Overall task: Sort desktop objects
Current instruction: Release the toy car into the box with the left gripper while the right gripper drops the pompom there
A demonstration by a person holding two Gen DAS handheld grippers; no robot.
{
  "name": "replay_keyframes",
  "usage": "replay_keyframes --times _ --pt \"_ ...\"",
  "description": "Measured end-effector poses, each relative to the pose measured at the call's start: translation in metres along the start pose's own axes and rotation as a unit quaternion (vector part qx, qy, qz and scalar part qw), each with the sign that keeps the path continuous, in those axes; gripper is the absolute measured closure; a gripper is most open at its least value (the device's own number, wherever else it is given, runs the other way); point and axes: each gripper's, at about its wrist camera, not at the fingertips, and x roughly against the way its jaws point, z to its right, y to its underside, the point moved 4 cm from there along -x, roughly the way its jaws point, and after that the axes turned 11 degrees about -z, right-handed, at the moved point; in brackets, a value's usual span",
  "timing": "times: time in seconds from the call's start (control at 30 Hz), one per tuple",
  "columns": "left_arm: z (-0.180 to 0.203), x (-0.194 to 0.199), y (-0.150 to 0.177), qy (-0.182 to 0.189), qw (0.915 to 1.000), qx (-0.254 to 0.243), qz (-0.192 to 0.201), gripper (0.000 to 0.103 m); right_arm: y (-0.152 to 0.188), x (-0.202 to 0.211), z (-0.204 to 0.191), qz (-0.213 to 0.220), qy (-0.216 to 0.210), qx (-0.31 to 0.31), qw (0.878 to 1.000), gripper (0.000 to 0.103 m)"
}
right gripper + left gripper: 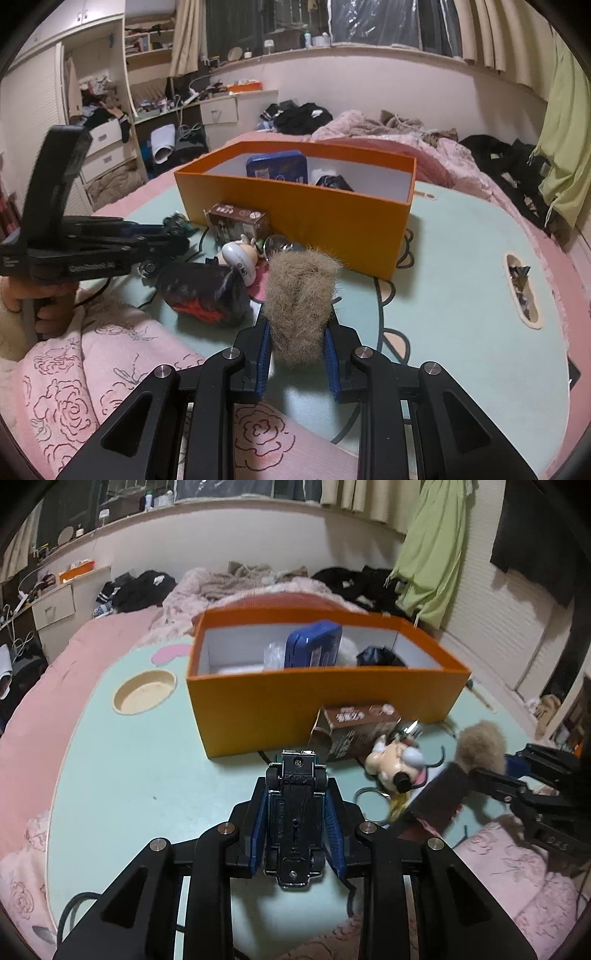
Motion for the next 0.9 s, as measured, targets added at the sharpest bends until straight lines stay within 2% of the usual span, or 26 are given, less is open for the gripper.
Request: replay_keyframes --times 0.17,0.3,0.43,0.47,0.5,0.57,0.63,0.67,0.73,0.9 --pt "0.004 0.025 -0.020 0.027 0.9991 0.001 0.033 0.074 -0.018 0.012 0.002 0.024 0.012 0.008 1.000 0.079" --pt "0.014 0.039 -0.058 0.028 0.9977 -0.010 0.061 0.074 -0.061 0.025 0.011 0.067 0.014 -0.009 0.998 0.079" --pt "0.013 0.033 -0.095 0.013 0.9972 0.009 0.073 0.073 -0.102 0.012 0.024 0.071 -0.005 -0.044 0.997 0.078" --pt "0.012 0.025 -0.102 0.018 0.9974 0.016 0.068 0.073 -0.109 0.005 0.026 0.064 -0.004 -0.048 0.997 0.074" --pt "0.009 0.012 -0.108 0.021 0.9981 0.027 0.052 0.070 -0.113 -0.006 0.029 0.049 0.001 -0.054 0.997 0.055" --pt "0.004 -0.009 -0.110 0.016 0.9985 0.046 0.024 0.054 -0.114 -0.022 0.031 0.029 0.018 -0.063 0.997 0.030" --pt "-0.003 -0.027 -0.104 0.008 0.9978 0.066 0.005 0.047 -0.106 -0.036 0.029 0.012 0.023 -0.059 0.998 0.029" --pt "-0.003 -0.030 -0.100 -0.024 0.9980 0.055 0.019 0.038 -0.102 -0.035 0.024 0.022 0.040 -0.042 0.998 0.029" --pt "-0.002 -0.035 -0.091 -0.059 0.9972 0.041 0.022 0.026 -0.099 -0.034 0.024 0.025 0.034 -0.043 0.998 0.028" --pt "-0.001 -0.037 -0.087 -0.061 0.9971 0.032 0.031 0.024 -0.096 -0.035 0.028 0.031 0.036 -0.044 0.998 0.026"
